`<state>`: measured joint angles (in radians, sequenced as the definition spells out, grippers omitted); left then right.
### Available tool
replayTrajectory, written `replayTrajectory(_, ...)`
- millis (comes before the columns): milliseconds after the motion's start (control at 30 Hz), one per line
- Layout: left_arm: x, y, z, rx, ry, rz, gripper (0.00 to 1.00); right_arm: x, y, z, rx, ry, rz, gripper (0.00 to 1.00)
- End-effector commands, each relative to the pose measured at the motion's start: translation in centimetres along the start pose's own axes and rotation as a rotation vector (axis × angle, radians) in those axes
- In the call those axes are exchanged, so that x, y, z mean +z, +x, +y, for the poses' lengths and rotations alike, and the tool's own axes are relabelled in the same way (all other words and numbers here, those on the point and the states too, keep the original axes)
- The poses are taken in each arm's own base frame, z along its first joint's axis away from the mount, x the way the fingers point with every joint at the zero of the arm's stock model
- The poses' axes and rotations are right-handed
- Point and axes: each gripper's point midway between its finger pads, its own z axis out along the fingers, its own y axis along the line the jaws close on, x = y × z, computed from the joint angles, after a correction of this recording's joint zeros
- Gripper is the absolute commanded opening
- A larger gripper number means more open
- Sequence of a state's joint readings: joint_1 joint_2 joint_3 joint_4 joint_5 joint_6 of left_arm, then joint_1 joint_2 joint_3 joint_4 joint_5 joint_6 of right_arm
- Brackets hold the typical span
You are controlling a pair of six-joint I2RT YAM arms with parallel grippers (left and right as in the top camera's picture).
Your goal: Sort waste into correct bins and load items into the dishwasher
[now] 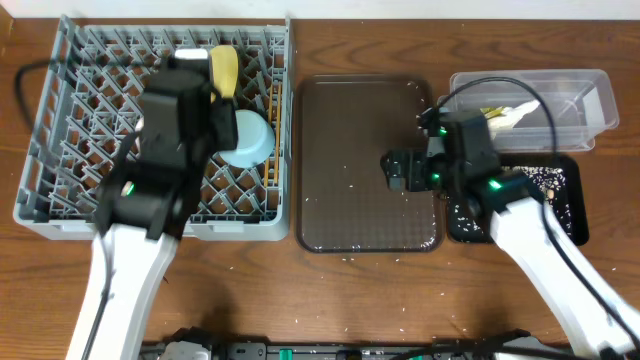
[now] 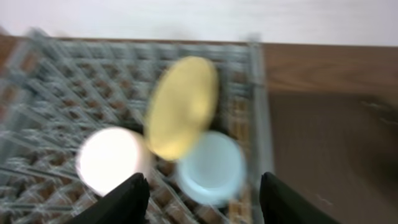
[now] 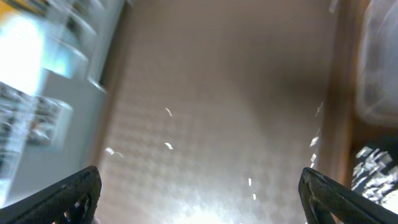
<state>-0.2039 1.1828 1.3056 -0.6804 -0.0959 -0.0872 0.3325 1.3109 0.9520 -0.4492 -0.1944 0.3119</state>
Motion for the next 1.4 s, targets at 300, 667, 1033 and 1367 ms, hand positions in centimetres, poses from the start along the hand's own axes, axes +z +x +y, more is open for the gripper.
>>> replayTrajectory(300, -11.1, 1.8, -1.2, -0.054, 0.203, -0.089, 0.9, -12.4, -4.8, 4.2, -0.1, -0.117, -0.372, 0.99)
replayTrajectory(667, -11.0, 1.8, -1.2, -0.053, 0.202, -0.086, 0.95, -11.6, -3.6, 3.1, -0.092, -0.072, -0.311, 0.99)
replayTrajectory(1033, -11.0, 1.8, -1.2, -0.053, 0.202, -0.086, 0.96, -19.3, -3.4, -0.1, -0.207, 0.115, -0.585, 0.99)
replayTrajectory(1367, -11.0, 1.8, -1.2, -0.053, 0.202, -0.086, 0.96, -14.9, 2.9, -7.7, -0.124, 0.246, -0.737, 0.99)
